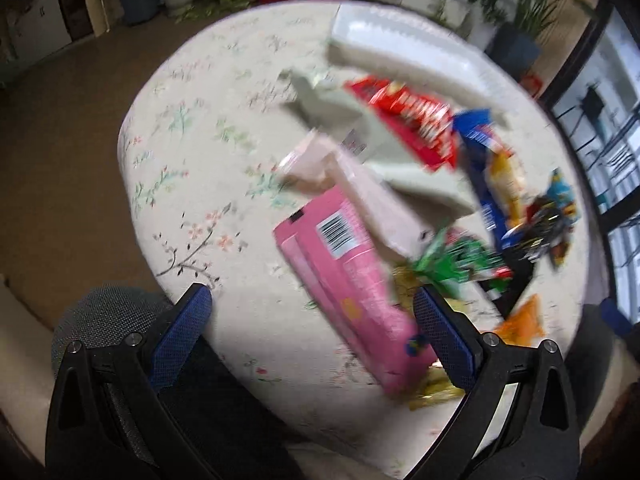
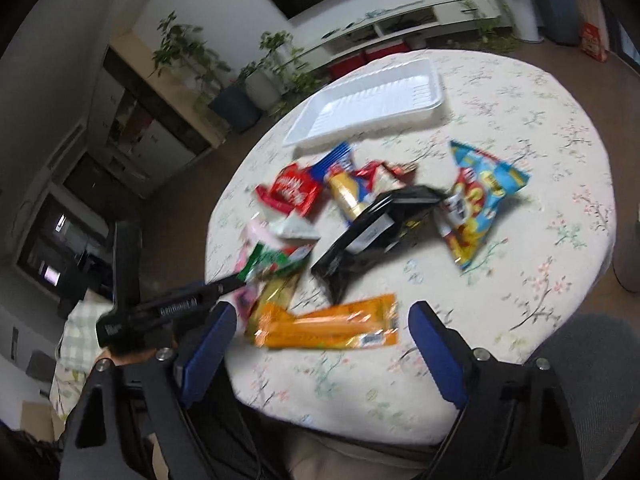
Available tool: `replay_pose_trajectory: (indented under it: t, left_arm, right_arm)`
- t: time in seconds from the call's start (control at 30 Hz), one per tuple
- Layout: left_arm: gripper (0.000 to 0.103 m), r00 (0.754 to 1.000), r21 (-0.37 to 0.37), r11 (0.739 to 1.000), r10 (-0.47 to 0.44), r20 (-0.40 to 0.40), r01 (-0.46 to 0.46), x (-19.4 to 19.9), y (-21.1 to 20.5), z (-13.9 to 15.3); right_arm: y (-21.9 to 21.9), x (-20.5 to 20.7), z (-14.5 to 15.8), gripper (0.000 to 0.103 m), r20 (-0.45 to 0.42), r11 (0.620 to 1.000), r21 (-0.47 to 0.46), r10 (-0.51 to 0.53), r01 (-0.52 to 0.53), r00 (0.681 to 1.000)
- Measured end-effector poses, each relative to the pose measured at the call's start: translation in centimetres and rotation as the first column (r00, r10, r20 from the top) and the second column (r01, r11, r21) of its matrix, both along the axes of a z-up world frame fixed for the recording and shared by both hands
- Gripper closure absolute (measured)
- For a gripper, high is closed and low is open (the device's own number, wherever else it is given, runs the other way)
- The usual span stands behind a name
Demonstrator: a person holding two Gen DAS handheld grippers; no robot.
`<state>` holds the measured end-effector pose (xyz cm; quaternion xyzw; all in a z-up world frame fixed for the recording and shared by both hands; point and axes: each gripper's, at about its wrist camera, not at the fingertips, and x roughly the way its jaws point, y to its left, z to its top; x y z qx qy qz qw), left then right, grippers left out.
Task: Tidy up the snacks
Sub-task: 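Grasp the pink bar with the left tool while the right tool grasps the blue-yellow cartoon bag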
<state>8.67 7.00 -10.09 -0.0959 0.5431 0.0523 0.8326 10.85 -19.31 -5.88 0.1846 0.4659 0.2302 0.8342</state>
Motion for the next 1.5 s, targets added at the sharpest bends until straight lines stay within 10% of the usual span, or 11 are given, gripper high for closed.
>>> replay_pose_trajectory:
  t: [0.57, 1.0, 1.5]
  left_arm:
    - [0.008, 0.994, 0.017, 0.999, -0.037, -0.101, 0.039, 0.3, -0.6, -1.2]
    - [0.072, 0.975, 0.197, 0.955, -0.211, -0.070, 0.221, -1.2, -3.2, -0.7]
    - [0.075, 0.943, 0.134, 0.933, -0.330, -0.048, 0.334, 0.5, -1.7, -0.8]
  right_arm:
    - [-1.5, 2.2, -1.2, 0.013, 0.031, 0.988, -0.136, -0.074, 0.078, 0.997]
    - [-2.7, 2.9, -2.2, 0.020, 0.009, 0.965, -0.203, -0.170, 0.168, 0.985]
    - [-4.0, 7.2, -2.9, 0.033, 0.019, 0.900, -0.358, -0.257, 0.247, 0.966]
